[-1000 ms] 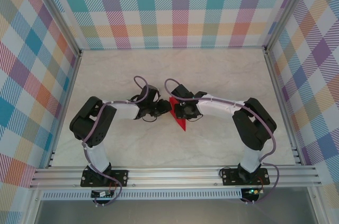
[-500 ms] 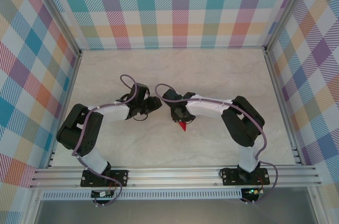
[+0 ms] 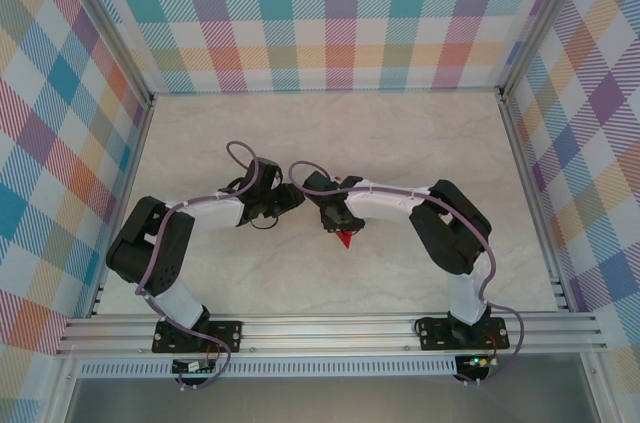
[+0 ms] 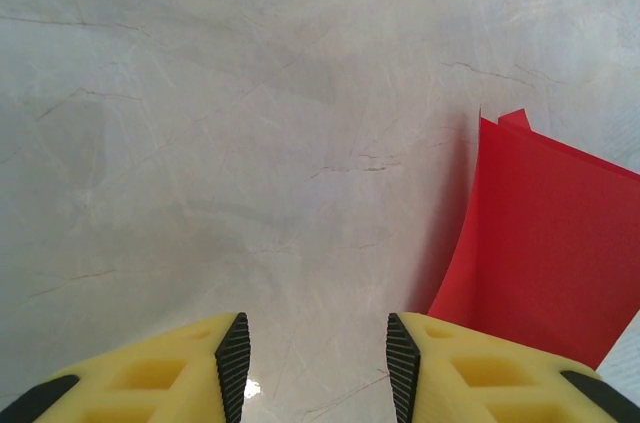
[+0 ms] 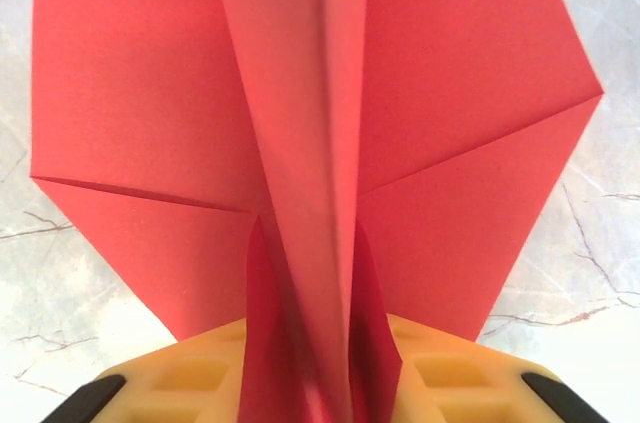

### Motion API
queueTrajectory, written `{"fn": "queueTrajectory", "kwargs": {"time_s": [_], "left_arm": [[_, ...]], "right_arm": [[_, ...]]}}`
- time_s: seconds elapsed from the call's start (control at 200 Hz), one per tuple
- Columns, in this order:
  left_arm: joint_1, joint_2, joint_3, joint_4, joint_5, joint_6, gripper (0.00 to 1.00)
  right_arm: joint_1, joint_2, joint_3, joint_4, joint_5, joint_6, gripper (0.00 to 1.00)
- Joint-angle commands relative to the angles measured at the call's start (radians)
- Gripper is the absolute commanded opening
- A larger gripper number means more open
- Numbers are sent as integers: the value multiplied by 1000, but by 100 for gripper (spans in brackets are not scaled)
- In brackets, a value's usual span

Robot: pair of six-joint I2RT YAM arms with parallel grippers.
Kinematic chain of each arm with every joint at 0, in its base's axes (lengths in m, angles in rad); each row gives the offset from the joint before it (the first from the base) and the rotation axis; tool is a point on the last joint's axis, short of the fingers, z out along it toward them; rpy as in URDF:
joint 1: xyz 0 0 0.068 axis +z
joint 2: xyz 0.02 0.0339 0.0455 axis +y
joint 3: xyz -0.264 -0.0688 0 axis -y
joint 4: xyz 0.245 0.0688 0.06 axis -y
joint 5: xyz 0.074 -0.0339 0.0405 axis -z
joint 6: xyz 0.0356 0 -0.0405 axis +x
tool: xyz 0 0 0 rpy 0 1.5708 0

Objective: Fold a paper plane with a square sheet of paper (pick it up from the middle)

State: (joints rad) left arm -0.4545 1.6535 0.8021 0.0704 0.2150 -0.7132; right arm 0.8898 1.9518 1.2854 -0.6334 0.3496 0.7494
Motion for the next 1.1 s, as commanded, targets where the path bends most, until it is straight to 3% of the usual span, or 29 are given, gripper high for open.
{"fn": "queueTrajectory", "kwargs": {"time_s": [0.0,0.31,0.48,0.575,0.865,1.095], "left_arm": [[17,-27,-12,-32,-16,20,43],[17,-42,-2,-61,-41,27,45],[17,-61,-1,-93,-82,28,48],[19,-101,-8,-126,-144,26,56],[36,-283,15,-338,-407,79,81],[91,-359,34,-461,-479,148,91]], "right_arm": [[13,30,-21,-12,33,31,28],[22,-41,-16,-7,59,52,26],[21,-82,-15,-13,87,73,13],[20,-112,-13,-13,112,67,7],[-48,-115,64,20,114,-36,7],[-126,-21,155,88,35,-116,8]]}}
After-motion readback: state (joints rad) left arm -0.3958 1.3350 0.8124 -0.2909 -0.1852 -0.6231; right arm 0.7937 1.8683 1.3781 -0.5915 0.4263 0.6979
